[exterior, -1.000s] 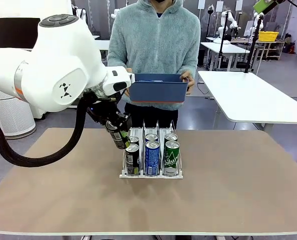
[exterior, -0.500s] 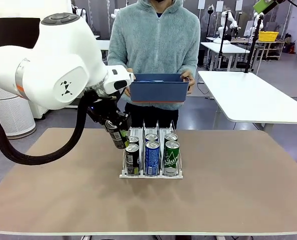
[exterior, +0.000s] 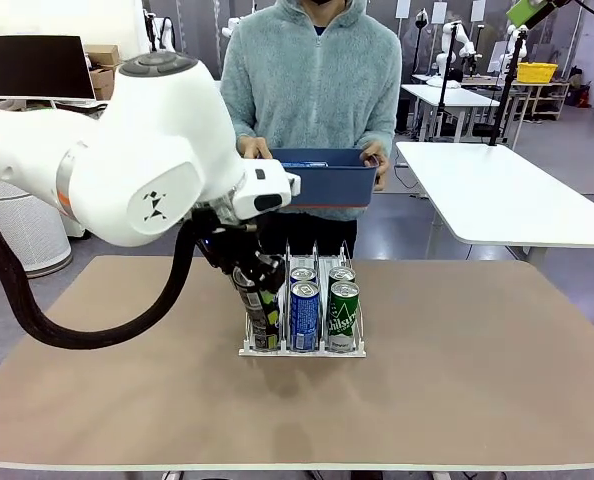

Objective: Fill the beverage cans into the dispenser.
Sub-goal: Place the picked Pepsi coke in the line of the Automatic Can Dispenser with the same cans.

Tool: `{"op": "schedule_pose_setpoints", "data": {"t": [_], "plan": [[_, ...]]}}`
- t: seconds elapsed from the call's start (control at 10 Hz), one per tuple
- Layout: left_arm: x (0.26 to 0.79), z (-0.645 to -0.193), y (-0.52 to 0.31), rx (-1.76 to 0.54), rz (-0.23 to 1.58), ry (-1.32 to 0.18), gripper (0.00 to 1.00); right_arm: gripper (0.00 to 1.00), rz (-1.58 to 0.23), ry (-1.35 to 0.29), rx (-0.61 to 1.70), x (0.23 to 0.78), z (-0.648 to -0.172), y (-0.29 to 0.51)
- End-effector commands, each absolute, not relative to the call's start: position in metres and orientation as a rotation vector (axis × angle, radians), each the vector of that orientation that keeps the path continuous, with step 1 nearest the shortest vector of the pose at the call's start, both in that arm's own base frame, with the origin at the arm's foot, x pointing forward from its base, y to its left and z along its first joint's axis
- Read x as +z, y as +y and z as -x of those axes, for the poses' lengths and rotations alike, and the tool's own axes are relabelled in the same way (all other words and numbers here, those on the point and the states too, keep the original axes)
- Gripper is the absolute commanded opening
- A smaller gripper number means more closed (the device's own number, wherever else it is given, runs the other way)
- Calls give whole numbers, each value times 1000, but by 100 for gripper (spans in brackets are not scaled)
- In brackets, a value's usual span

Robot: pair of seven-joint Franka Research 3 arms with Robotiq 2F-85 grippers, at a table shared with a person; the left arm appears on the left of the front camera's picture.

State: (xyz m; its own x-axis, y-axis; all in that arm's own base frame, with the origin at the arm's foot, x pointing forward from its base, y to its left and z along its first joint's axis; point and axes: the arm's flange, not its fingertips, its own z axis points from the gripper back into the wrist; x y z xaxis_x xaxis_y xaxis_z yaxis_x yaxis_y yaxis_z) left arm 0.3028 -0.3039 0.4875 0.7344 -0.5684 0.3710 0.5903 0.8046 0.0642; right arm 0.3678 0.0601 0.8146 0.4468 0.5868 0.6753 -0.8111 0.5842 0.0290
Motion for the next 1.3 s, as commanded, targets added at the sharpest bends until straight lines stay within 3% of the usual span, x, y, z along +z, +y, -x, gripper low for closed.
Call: {"op": "schedule_pose_setpoints", "data": {"t": [0.0, 0.9, 1.2], "plan": [[474, -306, -304, -709, 95, -384, 58, 100, -385, -666, 886, 814, -366, 61], [452, -316, -300, -815, 51, -377, 58, 100, -385, -666, 886, 814, -366, 61], [445, -343, -298, -801, 56, -406, 58, 100, -385, -666, 886, 814, -366, 61]]}}
